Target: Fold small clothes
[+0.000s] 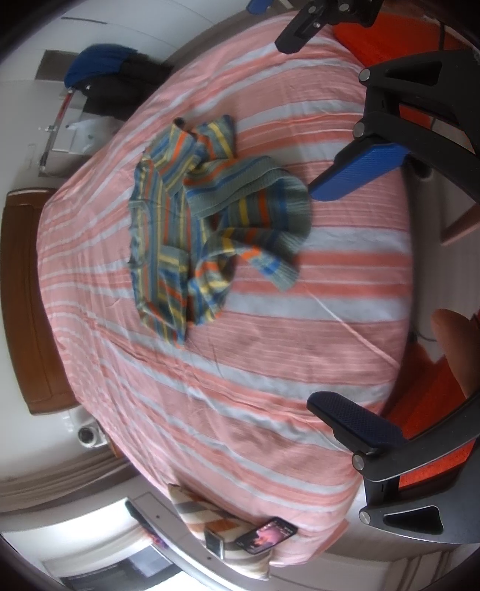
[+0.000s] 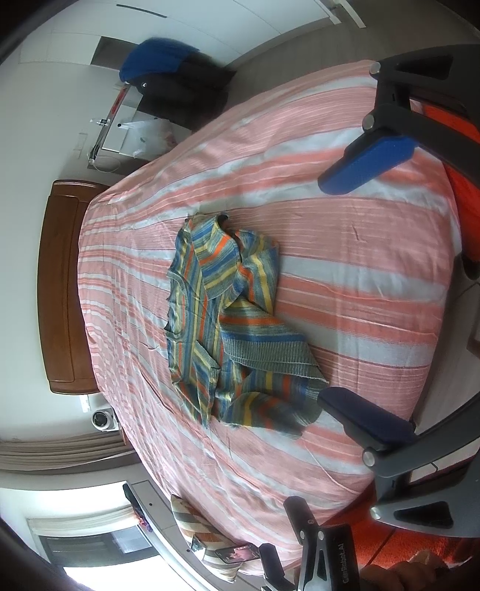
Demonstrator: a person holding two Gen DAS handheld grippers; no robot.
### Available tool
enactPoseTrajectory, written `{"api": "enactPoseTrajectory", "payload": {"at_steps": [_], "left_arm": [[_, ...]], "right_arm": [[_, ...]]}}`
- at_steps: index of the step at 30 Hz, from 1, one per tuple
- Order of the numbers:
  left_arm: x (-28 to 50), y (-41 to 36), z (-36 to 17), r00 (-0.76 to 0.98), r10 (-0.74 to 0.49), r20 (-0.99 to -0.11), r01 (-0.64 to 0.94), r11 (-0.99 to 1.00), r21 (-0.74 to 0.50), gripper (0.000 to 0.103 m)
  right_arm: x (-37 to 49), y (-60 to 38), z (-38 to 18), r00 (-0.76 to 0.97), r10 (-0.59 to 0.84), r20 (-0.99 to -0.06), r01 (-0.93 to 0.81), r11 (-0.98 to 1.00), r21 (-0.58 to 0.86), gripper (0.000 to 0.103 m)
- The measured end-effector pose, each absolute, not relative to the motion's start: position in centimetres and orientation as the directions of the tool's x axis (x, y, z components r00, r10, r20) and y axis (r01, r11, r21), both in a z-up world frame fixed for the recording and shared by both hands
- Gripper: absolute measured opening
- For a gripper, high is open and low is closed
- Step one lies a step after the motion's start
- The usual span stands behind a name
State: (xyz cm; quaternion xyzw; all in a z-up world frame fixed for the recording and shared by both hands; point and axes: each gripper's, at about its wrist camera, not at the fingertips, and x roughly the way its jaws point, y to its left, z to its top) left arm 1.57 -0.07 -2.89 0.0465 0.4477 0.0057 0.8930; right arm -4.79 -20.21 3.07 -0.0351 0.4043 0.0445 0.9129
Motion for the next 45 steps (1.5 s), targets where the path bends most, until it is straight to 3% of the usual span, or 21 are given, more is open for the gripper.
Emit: {"api": "enactPoseTrajectory", "payload": {"at_steps": [45], "left_arm": [[0.73,-0.91,-3.04,0.617,0.046,-0.786,0.045,0.995,0.094,0.103]], "right_arm": [[-5.00,-19.63,2.34,0.661,0.060,-0.748,-0.117,0.993,-0.024,0.103]]}}
